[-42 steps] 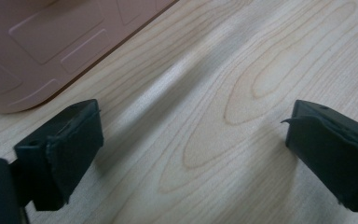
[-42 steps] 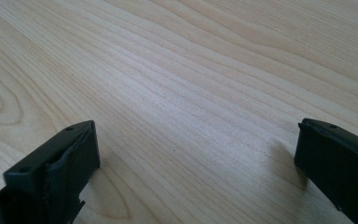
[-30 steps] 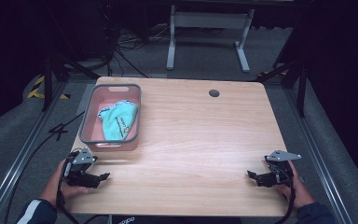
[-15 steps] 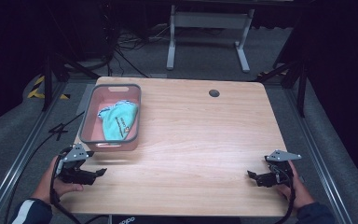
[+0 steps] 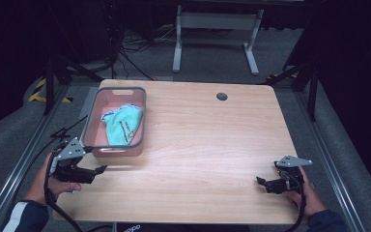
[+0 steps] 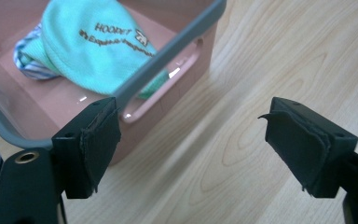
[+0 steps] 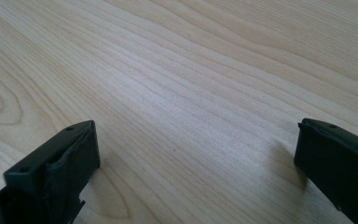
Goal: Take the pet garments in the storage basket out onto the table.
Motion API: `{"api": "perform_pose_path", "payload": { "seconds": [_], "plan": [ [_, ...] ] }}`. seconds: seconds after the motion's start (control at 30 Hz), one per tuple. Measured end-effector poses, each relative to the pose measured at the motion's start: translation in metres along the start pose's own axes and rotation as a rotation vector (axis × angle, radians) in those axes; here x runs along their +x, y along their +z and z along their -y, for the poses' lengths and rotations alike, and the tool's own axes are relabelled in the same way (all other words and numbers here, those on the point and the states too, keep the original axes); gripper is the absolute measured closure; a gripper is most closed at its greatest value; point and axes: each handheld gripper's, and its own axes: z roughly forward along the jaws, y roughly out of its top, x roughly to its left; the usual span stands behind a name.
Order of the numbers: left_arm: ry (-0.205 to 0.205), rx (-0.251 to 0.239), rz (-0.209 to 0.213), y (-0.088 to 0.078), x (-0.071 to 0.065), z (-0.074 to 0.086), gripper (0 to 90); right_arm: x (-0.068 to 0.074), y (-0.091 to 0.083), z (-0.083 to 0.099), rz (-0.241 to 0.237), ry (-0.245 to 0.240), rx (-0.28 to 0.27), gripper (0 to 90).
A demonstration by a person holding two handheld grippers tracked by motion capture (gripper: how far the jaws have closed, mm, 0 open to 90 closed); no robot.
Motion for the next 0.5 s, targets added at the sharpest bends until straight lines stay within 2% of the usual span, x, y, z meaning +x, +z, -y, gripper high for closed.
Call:
{"api": "perform_pose_path", "payload": {
  "seconds": [0.03,0.07,0.1,0.27,0.3,0.5],
  "plan": [
    [0.011,0.004,-0.004,-0.001,0.002,-0.003,18.0,0.0,0.0,0.0,0.0,0.0,0.0,0.4],
    [0.004,0.005,-0.003,0.0,0.003,-0.005,17.7,0.0,0.0,0.0,0.0,0.0,0.0,0.4],
    [0.017,0.009,-0.012,-0.001,0.005,-0.011,17.7,0.0,0.0,0.0,0.0,0.0,0.0,0.4],
    [0.023,0.014,-0.013,-0.001,0.009,-0.023,17.7,0.0,0.0,0.0,0.0,0.001,0.0,0.4],
    [0.038,0.026,-0.017,-0.001,0.011,-0.029,17.7,0.0,0.0,0.0,0.0,0.0,0.0,0.4],
    [0.05,0.054,-0.019,0.005,0.017,-0.044,16.6,0.0,0.0,0.0,0.0,0.0,0.001,0.4]
  ]
}}
